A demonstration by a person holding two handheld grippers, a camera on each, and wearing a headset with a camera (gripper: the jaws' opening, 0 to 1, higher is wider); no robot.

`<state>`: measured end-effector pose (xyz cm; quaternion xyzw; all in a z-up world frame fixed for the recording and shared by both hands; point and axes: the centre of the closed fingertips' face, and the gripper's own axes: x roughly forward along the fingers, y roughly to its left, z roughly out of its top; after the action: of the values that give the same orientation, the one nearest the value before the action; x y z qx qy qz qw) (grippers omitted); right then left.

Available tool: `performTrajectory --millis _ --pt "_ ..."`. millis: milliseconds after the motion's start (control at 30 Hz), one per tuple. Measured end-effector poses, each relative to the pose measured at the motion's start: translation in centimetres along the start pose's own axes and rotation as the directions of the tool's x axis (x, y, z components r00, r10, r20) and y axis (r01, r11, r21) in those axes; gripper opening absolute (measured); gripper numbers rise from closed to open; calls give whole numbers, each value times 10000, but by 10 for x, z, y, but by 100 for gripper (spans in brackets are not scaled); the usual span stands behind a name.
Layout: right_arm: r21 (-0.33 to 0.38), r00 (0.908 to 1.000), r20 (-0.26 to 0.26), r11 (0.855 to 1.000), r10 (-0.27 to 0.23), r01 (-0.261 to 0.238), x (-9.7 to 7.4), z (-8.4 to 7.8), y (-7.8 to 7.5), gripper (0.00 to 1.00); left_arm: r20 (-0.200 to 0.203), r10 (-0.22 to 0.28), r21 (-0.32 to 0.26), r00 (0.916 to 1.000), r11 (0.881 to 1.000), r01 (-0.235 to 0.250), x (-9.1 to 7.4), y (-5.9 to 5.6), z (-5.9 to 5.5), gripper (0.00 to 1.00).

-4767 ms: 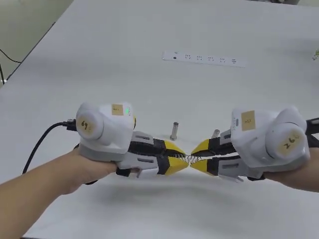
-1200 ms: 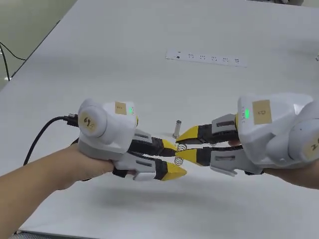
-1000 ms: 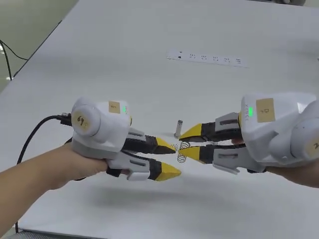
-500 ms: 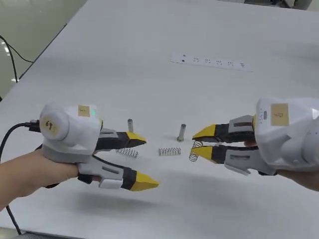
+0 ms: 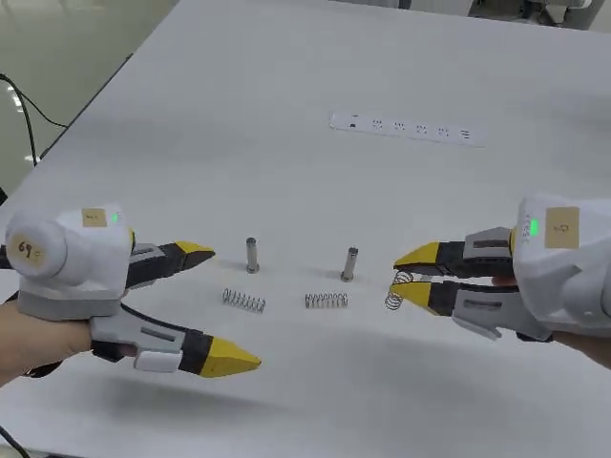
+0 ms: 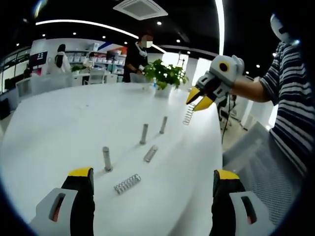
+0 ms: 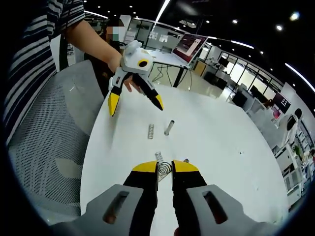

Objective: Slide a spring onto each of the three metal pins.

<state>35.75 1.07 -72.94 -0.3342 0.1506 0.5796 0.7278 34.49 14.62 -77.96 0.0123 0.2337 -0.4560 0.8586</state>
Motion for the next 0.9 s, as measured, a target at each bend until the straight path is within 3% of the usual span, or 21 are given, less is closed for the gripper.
performTrajectory --millis 133,333,533,700,900 --pt "17 9999 -107 10000 -61 61 -2 -5 -3 7 11 179 254 9998 9995 -179 -3 4 -3 98" --pt "240 9992 -233 9992 -316 322 -6 -15 -14 7 131 372 86 9992 9993 -373 -6 8 -4 98" --pt "577 9948 -497 9941 -893 921 -13 -30 -39 7 229 496 -23 9985 9988 -496 -10 11 -3 98" --pt "941 9837 -688 9806 -1659 1719 -22 -40 -66 7 254 631 -75 9977 9980 -630 -12 14 -3 98" --pt "1322 9769 -751 9691 -1999 2085 -23 -45 -80 7 299 681 -107 9972 9976 -678 -14 15 -2 98"
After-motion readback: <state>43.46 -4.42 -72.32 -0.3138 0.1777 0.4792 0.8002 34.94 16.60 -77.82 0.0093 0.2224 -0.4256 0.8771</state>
